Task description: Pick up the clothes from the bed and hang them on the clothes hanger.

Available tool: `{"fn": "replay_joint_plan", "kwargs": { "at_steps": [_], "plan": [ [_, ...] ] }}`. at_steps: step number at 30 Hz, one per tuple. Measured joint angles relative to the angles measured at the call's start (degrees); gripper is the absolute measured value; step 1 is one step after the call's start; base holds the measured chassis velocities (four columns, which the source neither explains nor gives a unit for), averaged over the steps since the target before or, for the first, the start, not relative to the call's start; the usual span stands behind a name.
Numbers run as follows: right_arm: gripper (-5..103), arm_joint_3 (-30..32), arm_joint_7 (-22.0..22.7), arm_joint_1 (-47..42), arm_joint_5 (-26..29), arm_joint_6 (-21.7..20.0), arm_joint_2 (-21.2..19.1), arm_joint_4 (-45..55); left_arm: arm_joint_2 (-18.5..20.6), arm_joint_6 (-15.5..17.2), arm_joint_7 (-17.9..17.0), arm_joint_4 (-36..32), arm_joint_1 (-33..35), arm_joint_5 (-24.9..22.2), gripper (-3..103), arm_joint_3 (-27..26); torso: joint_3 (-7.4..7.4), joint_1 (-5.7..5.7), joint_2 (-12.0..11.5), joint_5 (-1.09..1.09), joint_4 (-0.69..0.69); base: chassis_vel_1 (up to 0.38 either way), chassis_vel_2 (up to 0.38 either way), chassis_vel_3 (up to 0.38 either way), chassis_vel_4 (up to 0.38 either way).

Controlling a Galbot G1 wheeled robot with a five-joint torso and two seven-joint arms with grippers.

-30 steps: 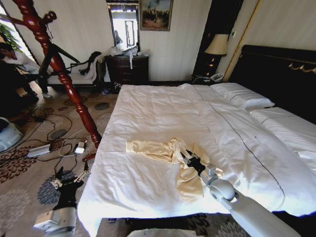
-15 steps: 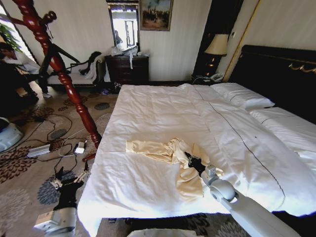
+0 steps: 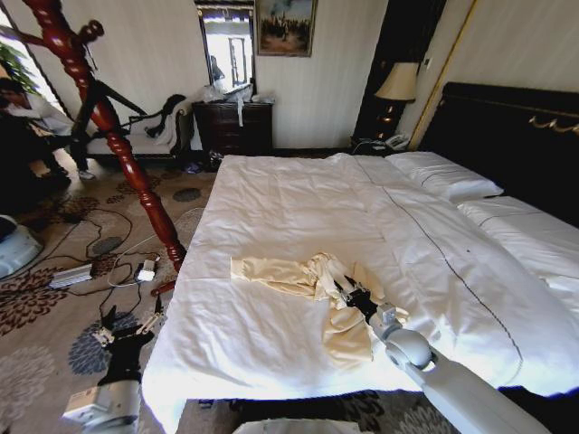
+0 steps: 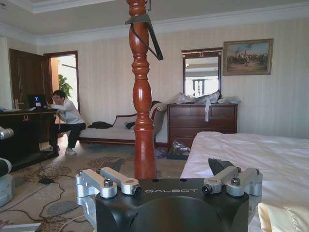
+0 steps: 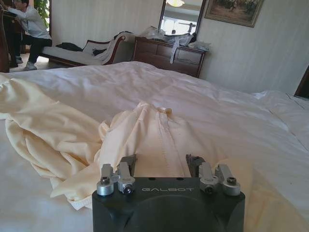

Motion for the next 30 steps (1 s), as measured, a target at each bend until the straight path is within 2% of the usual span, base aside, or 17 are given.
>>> {"fn": "replay_joint_plan", "kwargs": {
  "at_steps": [3,6,9,12,15,17,18,20,30],
  "plan": [
    [64,-0.08,-0.01,0.18,0.00,0.00,0.15,-0.18,-0.04,0.00,0.00,0.00,0.00,0.05,100,0.00,0.00,0.00,0.00,0.00,0.00,0.000,0.000,0.000,0.000],
    [47,-0.25,-0.01,0.48,0.04,0.00,0.27,-0.50,-0.07,-0.02,0.00,0.00,0.01,0.15,100,0.05,0.00,0.00,0.00,0.00,0.00,0.000,0.000,0.000,0.000],
    [42,-0.29,-0.03,0.66,0.07,0.01,0.31,-0.72,-0.08,-0.02,0.00,0.02,0.00,0.24,100,0.11,0.00,0.00,0.00,0.00,0.00,0.000,0.000,0.000,0.000],
    [26,-0.30,-0.05,0.74,0.12,0.03,0.30,-0.86,-0.08,-0.04,0.00,0.05,0.02,0.27,100,0.12,0.00,0.00,0.00,0.00,0.00,0.000,0.000,0.000,0.000],
    [20,-0.30,-0.05,0.74,0.14,0.05,0.25,-0.92,-0.06,-0.04,0.00,0.05,0.04,0.27,100,0.12,0.00,0.00,0.00,0.00,0.00,0.000,0.000,0.000,0.000],
    [10,-0.29,-0.01,0.76,0.15,0.06,0.23,-1.01,0.00,-0.05,0.00,0.06,0.06,0.27,100,0.12,0.00,0.00,0.00,0.00,0.00,0.000,0.000,0.000,0.000],
    [10,-0.29,-0.01,0.76,0.15,0.06,0.23,-1.01,0.00,-0.05,0.00,0.06,0.06,0.27,100,0.12,0.00,0.00,0.00,0.00,0.00,0.000,0.000,0.000,0.000],
    [2,-0.22,0.06,0.74,0.18,0.10,0.20,-0.99,0.09,-0.05,0.00,0.06,0.08,0.26,100,0.11,0.00,0.00,0.00,0.00,0.00,0.000,0.000,0.000,0.000],
    [0,1.84,-0.17,-1.15,1.77,1.12,-1.03,1.48,0.34,-0.07,0.00,0.38,-0.05,0.16,100,0.11,0.00,0.00,0.00,0.00,0.00,0.000,0.000,0.000,0.000]
  ]
}}
